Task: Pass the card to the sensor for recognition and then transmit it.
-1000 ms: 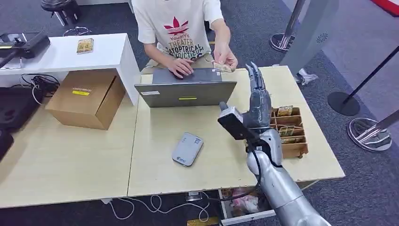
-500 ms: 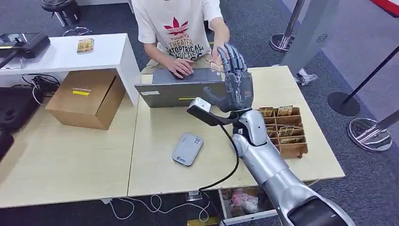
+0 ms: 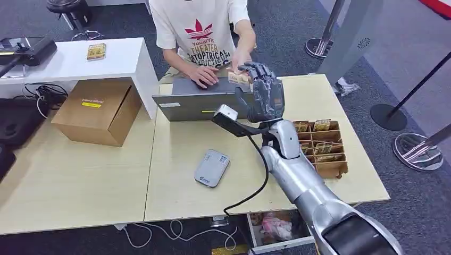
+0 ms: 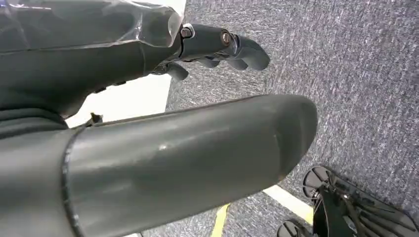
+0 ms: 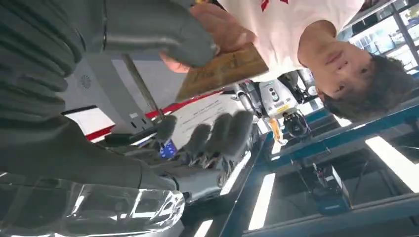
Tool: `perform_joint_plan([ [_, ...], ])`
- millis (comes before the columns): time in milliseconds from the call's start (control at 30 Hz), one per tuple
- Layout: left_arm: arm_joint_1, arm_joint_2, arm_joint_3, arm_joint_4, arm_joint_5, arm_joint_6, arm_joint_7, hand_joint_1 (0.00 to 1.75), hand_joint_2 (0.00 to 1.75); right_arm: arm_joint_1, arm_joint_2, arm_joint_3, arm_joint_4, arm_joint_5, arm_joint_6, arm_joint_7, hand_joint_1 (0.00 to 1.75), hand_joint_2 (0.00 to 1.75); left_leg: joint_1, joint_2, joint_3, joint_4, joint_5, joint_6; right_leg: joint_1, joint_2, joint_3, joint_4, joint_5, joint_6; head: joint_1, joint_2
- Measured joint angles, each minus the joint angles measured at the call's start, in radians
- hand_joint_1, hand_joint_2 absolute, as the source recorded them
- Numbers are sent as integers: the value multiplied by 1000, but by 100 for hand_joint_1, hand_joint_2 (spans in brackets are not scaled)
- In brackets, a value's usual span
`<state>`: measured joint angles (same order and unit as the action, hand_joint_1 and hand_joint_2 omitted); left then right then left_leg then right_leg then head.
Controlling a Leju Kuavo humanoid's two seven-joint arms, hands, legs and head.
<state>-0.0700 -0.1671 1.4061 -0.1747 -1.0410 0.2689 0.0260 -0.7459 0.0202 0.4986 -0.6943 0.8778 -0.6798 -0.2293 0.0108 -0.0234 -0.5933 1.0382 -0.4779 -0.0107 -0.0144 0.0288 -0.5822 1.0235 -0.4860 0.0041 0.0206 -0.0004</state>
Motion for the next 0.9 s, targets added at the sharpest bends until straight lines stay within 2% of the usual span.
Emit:
perform_joint_plan([
  [333, 0, 4, 0, 0, 0, -4, -17, 0, 0, -3, -1, 0, 28, -38, 2, -23, 175, 175, 0, 0, 0, 0, 0, 0, 0, 0, 0, 0, 0, 0, 0, 0],
  [900, 0, 2, 1, 0, 12, 12, -18, 0, 0, -3, -1, 0, 36, -56, 14, -25, 173, 175, 0, 0, 0, 0, 0, 0, 0, 0, 0, 0, 0, 0, 0, 0],
])
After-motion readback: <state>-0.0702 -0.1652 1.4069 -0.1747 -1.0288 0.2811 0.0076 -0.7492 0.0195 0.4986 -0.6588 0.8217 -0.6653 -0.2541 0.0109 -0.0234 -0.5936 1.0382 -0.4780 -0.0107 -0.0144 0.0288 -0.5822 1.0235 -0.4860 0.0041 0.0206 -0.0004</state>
